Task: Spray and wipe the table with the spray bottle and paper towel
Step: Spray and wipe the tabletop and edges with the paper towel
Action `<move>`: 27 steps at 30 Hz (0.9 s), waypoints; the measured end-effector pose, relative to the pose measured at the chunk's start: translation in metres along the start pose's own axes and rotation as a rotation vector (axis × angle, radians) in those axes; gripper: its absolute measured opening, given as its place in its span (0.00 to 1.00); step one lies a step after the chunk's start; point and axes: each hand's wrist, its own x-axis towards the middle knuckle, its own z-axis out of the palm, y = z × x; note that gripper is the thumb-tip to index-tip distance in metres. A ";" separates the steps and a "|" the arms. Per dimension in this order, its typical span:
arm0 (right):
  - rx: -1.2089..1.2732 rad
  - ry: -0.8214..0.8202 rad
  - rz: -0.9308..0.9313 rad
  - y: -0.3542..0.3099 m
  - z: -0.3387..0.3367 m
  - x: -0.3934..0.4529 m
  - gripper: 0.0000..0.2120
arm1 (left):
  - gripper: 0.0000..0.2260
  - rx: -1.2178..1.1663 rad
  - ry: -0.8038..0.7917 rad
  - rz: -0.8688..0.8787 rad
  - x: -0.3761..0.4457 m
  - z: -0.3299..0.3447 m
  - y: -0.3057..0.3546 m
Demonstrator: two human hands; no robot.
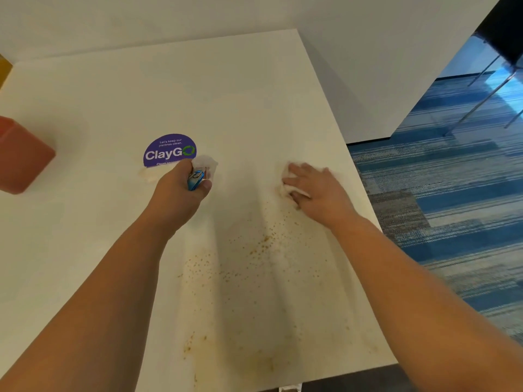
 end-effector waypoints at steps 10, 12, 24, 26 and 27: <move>0.006 0.156 0.160 -0.018 0.002 0.023 0.14 | 0.18 -0.006 0.011 0.001 -0.027 -0.017 -0.014; 0.046 0.067 0.021 -0.034 0.010 0.006 0.14 | 0.18 -0.005 0.008 -0.007 -0.032 -0.019 -0.016; -0.024 0.110 0.147 -0.046 0.012 -0.002 0.14 | 0.19 -0.028 0.006 -0.021 -0.060 -0.030 -0.027; 0.037 0.016 -0.011 -0.070 0.020 -0.016 0.13 | 0.18 -0.039 0.006 -0.023 -0.064 -0.031 -0.030; 0.081 -0.031 -0.078 -0.075 0.023 -0.029 0.13 | 0.18 -0.036 0.003 -0.029 -0.065 -0.031 -0.031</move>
